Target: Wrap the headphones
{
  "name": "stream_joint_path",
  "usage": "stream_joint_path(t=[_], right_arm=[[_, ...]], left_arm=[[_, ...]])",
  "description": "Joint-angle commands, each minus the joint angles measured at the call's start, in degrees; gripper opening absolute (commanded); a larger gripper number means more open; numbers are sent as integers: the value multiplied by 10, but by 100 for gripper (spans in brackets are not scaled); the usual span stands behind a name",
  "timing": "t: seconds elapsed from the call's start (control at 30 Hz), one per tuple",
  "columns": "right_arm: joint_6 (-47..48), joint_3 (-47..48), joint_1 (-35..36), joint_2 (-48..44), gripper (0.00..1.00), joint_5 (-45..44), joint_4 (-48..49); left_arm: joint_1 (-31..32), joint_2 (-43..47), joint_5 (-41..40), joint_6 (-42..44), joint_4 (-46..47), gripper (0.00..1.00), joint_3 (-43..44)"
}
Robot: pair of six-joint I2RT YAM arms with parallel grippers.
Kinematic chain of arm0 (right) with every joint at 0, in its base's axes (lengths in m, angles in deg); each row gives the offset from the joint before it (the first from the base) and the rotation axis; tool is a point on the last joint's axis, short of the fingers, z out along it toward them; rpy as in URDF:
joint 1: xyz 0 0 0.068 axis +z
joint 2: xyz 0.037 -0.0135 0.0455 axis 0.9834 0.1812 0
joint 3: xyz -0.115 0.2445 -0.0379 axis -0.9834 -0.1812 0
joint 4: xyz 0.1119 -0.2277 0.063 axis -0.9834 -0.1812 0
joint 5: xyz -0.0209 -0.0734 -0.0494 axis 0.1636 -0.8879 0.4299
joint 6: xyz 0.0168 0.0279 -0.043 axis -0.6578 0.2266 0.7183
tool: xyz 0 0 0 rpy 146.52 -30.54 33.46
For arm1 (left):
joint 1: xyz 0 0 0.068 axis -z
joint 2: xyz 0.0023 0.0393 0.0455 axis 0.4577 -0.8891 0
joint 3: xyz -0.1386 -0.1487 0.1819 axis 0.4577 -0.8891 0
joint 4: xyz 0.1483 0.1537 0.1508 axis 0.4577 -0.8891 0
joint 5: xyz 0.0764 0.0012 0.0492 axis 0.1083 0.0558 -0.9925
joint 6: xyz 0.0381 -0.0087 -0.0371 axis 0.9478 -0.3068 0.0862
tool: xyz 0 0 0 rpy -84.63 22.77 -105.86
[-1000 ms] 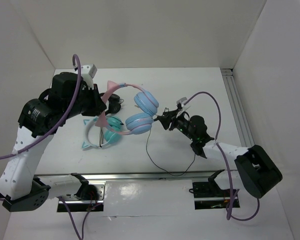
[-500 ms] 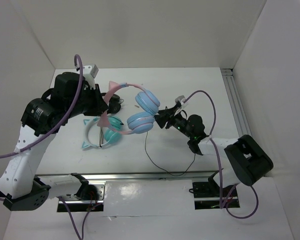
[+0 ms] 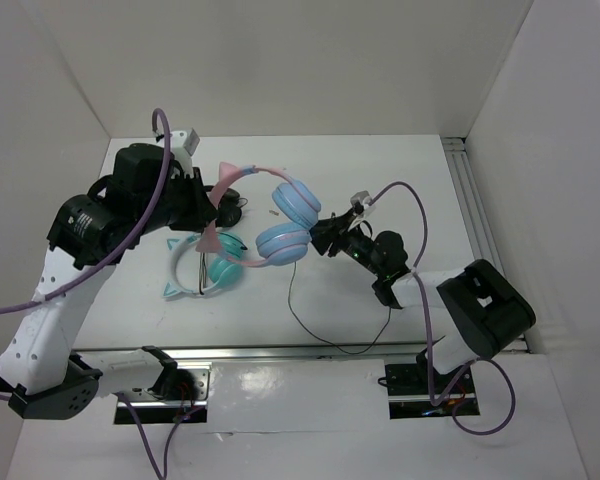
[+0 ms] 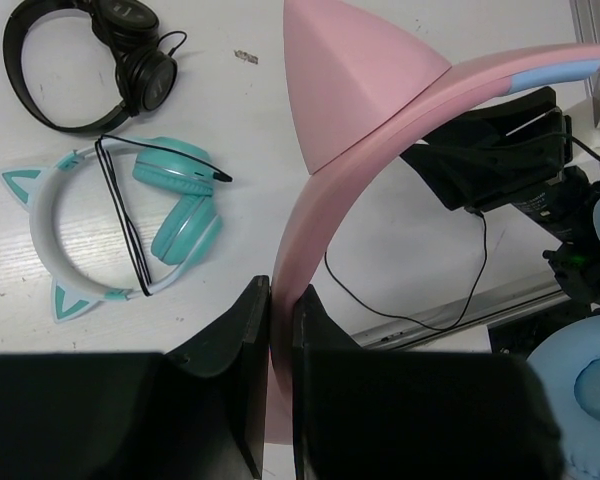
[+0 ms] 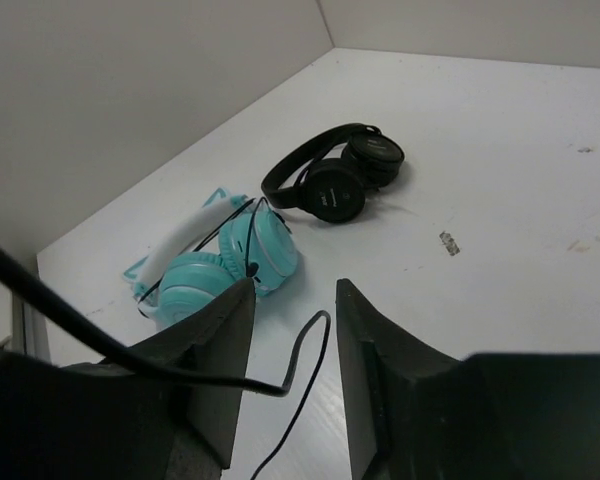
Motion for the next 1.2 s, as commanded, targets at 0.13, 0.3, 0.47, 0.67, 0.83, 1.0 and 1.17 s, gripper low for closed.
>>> stream_joint_path(t=[0.13,0.3,0.47,0.67,0.83,1.0,1.17], right_arm=[[8,-18,-4,-17,48,-1,47],[19,-23,-9,-28,32,-6,36],[19,-29,-9,-33,0,-6,23],[37,-41,-9,-107,0,-62,-77],[85,-16,4,-243,0,-256,-315],[150,25,4,-362,0,-300,-423],[239,124,4,-379,0,-256,-550]], left_arm=[[3,-6,-5,-27,50,0,32],[3,-6,-5,-32,50,0,32],[-2,-11,-32,-32,50,0,37],[-58,-54,-22,-11,64,0,49],[-51,-126,-123,70,45,0,7],[-15,-152,-159,60,93,0,-134],[64,-185,-105,121,128,0,-194]])
